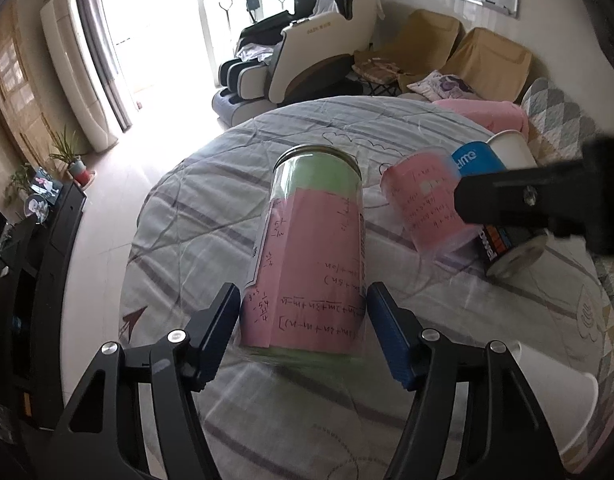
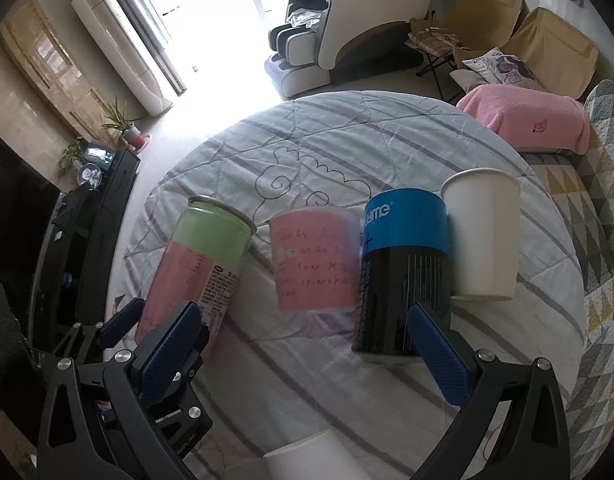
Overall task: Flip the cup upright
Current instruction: 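Move the right tool toward the pink-and-green canister lying on its side, then close the right tool around the pink-and-green canister's body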
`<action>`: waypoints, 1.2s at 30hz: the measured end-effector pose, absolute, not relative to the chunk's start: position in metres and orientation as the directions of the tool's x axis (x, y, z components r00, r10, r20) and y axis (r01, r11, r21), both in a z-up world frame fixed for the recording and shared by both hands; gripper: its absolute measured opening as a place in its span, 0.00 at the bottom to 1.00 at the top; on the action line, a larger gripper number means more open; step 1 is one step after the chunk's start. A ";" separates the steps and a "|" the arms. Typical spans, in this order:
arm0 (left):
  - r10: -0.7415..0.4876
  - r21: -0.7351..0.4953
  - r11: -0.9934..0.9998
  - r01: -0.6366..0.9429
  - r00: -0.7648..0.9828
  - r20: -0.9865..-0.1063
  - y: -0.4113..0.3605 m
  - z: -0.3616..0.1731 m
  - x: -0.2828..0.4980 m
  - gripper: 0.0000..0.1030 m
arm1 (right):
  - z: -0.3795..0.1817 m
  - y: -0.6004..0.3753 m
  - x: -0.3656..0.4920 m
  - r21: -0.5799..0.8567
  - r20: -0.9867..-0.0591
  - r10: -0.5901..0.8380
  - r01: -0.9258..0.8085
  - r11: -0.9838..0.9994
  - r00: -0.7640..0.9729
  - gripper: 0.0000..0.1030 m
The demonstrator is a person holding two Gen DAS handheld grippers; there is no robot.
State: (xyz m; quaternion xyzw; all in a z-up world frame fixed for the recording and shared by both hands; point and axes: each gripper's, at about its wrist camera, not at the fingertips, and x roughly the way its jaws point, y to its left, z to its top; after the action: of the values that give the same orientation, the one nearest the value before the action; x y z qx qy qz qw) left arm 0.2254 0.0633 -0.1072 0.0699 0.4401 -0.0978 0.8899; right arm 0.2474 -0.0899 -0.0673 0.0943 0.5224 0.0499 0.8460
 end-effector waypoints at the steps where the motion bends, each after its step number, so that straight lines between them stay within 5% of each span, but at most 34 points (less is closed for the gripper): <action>1: -0.116 0.036 0.971 0.237 0.593 -0.797 0.064 -0.107 0.222 0.65 | -0.066 -0.089 0.246 0.216 -0.876 0.187 0.016 0.976 0.444 1.00; 15: -0.192 -0.048 0.967 0.252 0.587 -0.787 0.088 -0.107 0.160 0.66 | -0.087 -0.044 0.237 0.369 -0.893 0.351 0.013 0.929 0.282 1.00; 19: -0.200 -0.070 0.970 0.232 0.603 -0.772 0.097 -0.104 0.155 0.86 | -0.100 -0.033 0.244 0.399 -0.895 0.380 0.038 0.916 0.234 1.00; 29: -0.197 -0.073 0.973 0.217 0.633 -0.749 0.118 -0.103 0.147 0.89 | -0.121 -0.012 0.262 0.404 -0.902 0.384 0.072 0.912 0.196 1.00; 36: -0.212 -0.088 0.971 0.223 0.627 -0.749 0.121 -0.108 0.151 0.90 | -0.118 -0.001 0.258 0.406 -0.892 0.398 -0.012 0.914 0.214 0.73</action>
State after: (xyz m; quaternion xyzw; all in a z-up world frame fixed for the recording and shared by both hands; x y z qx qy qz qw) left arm 0.1509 0.1212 -0.1081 0.0064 0.4145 -0.1207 0.9020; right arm 0.2584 -0.0010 -0.1181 0.1580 0.6124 0.1344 0.7629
